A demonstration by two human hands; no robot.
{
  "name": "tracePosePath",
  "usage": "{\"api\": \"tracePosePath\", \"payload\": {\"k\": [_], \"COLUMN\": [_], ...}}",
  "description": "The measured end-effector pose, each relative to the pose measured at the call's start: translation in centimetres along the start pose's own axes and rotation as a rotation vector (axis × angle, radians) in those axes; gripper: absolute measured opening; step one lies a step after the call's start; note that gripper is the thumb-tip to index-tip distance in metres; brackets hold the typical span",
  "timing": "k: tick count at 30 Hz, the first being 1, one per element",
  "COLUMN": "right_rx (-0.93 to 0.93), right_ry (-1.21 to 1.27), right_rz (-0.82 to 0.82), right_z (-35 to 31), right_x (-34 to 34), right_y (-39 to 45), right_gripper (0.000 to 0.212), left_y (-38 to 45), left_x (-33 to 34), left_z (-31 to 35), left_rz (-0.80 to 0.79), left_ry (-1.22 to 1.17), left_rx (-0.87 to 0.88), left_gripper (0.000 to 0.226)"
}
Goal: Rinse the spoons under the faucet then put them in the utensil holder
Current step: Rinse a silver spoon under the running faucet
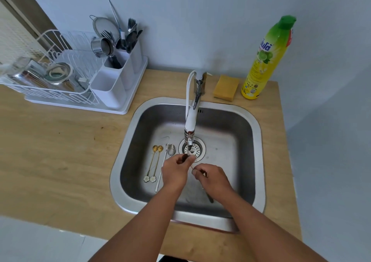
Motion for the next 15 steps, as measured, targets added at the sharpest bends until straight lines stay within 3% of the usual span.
{"api": "tracePosePath", "payload": {"k": [6, 10, 15], "right_rx": [0.022, 0.027, 0.042], "right_ry": [0.052, 0.082, 0.139], "right_rz": [0.031, 0.022, 0.024], "right_z": [0.3, 0.3, 0.5], "right_x": [-0.6, -0.6, -0.5], "right_y": [-0.1, -0.1, -0.3], "right_gripper": [0.016, 0.015, 0.02], "left_y": [-0.1, -0.4, -0.5], "left_x": [1.0, 1.8, 2.4], "left_z": [-0.8, -2.0, -3.0], "left_rz": [-0.061, -0.131, -0.25], "left_ry": [-0.122, -0.188, -0.108], "left_rx": [-0.129, -0.196, -0.201], "left_gripper": [0.039, 0.03, 0.032]}}
Point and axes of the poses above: each hand's wrist, its own y-axis towards the middle knuckle, its own x-axis out of the palm, z = x × y, the point moved 9 cm from there along y, towards the middle knuckle, and after that the axes turned 7 degrees about -y, right-handed, at the moved point
